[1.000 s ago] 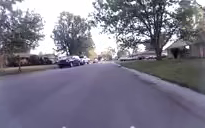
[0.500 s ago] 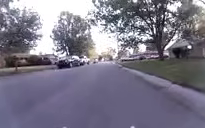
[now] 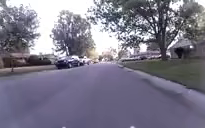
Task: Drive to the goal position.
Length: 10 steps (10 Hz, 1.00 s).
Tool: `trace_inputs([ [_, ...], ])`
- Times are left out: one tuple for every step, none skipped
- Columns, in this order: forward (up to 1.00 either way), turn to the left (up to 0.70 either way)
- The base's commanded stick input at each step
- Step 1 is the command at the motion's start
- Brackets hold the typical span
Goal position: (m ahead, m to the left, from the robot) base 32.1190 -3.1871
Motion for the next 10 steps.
trace_inputs([
  [1.00, 0.00],
  [1.00, 0.00],
  [1.00, 0.00],
  [1.00, 0.02],
  [1.00, 0.02],
  [1.00, 0.01],
  [1.00, 0.01],
  [1.00, 0.00],
  [1.00, -0.40],
  [1.00, -0.40],
])
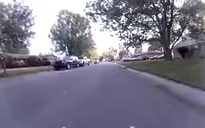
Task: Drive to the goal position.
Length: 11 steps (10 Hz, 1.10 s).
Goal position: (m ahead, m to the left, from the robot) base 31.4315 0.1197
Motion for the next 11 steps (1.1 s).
trace_inputs([
  [1.00, -0.40],
  [1.00, -0.40],
  [1.00, -0.40],
  [1.00, -0.34],
  [1.00, -0.06],
  [1.00, 0.00],
  [1.00, 0.00],
  [1.00, 0.00],
  [1.00, 0.00],
  [1.00, 0.00],
  [1.00, 0.00],
])
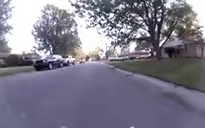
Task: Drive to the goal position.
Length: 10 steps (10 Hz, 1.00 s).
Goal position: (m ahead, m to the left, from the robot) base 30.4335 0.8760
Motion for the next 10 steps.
trace_inputs([
  [1.00, 0.00],
  [1.00, 0.00],
  [1.00, 0.00],
  [1.00, 0.00],
  [1.00, 0.00],
  [1.00, 0.00],
  [1.00, 0.00],
  [1.00, 0.00],
  [1.00, 0.00],
  [1.00, 0.00],
])
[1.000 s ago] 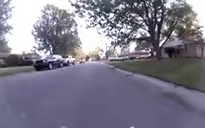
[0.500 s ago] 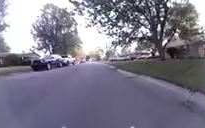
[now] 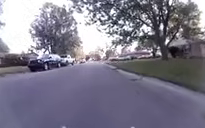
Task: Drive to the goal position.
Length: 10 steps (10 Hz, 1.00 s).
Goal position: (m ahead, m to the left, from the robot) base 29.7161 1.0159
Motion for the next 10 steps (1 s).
trace_inputs([
  [1.00, 0.00],
  [1.00, 0.00],
  [1.00, 0.00],
  [1.00, 0.00],
  [1.00, 0.00],
  [1.00, 0.00],
  [1.00, 0.00],
  [1.00, 0.00],
  [1.00, 0.00],
  [1.00, 0.00],
])
